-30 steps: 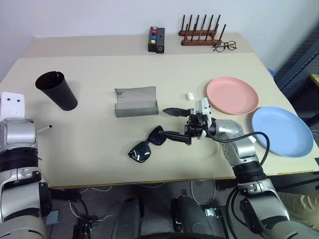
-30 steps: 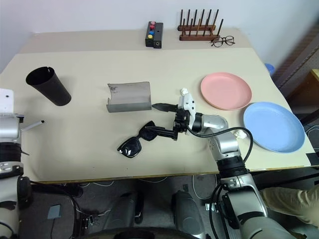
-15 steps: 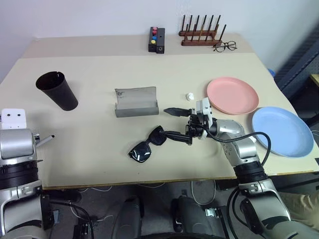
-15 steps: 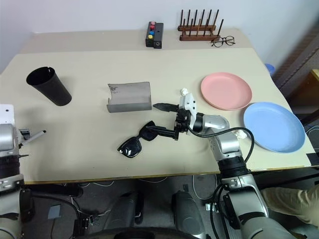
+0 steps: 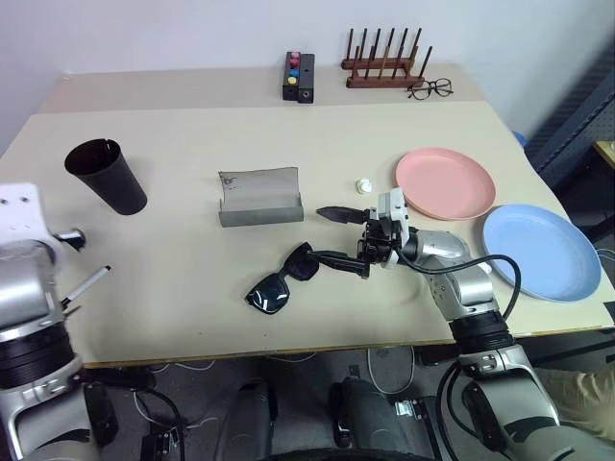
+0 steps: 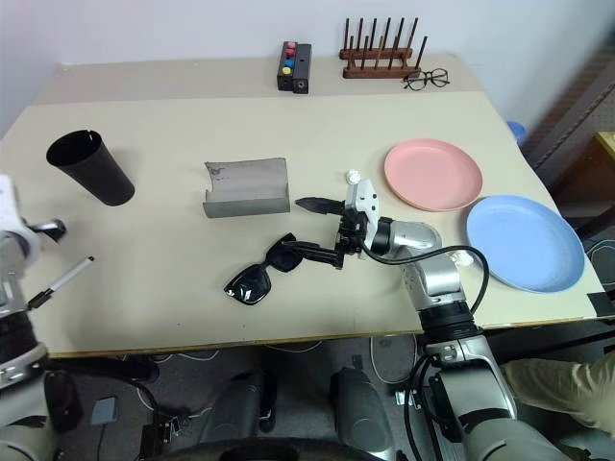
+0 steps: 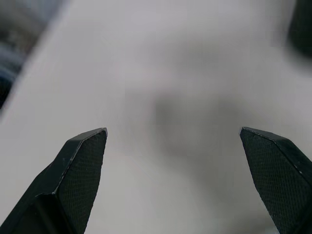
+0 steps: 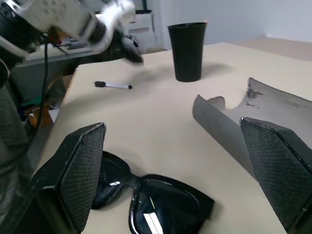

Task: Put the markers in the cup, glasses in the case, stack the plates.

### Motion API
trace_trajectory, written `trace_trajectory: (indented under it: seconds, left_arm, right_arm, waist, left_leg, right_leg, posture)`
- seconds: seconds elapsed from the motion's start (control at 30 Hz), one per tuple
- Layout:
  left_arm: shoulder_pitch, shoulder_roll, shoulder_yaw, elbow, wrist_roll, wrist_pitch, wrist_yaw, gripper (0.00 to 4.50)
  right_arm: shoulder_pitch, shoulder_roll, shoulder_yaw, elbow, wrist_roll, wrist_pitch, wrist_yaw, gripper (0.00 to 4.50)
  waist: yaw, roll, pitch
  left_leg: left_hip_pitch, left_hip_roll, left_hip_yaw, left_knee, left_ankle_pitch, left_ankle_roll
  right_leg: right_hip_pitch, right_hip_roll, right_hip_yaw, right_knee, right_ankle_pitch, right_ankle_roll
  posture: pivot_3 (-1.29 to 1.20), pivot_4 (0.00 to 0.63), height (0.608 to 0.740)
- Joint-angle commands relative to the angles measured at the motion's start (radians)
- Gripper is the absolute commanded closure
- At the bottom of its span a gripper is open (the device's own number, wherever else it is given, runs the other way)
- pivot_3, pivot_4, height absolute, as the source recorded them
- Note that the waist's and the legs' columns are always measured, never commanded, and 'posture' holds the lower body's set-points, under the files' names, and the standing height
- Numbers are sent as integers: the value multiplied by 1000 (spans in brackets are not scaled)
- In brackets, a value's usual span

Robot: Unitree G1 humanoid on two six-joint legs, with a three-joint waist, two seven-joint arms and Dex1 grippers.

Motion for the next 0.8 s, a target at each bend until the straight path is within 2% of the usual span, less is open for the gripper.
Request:
trace_trajectory:
  seconds: [0.03,0.1,0.23,0.5,0.8]
  left_arm:
    - [80,86,33,-95,-133,-63,-202,53]
    - [140,144,31,-119,-198,-70,-307,53]
    - [262,230,54,-127,-279,-213,-484,53]
    - [390,381,21,37,-331,-390,-722,53]
    - [435,461,-86,177,-282,-532,-790,53]
  right_arm:
    - [2,-16,-21,-56,27,9,4,0]
    - [6,-23,-17,-56,23,14,12,0]
    - [11,-42,2,-47,11,10,53,0]
    - [34,-132,45,1,-43,-118,217,0]
    - [1,-124,55,101,-84,-259,272,0]
  waist:
    - [1,0,0]
    - [0,0,0]
    - [4,0,0]
    - [3,1,0]
    - [2,1,1]
  left_leg:
    - [0,0,0,0,0,0]
    - [0,0,0,0,0,0]
    - [0,0,0,0,0,0]
    - [0,0,1,0,-1,1]
    - [0,1,2,0,-1,1]
  right_leg:
    - [0,0,0,0,0,0]
    - [0,-1,1,-1,0,0]
    - [0,-1,1,-1,0,-1]
    - [1,-1,1,-2,0,-1]
    - [0,2,0,-2,0,-1]
  posture:
    - [0,150,740]
    - [0,150,740]
    - [0,150,740]
    - [0,150,740]
    - [0,150,740]
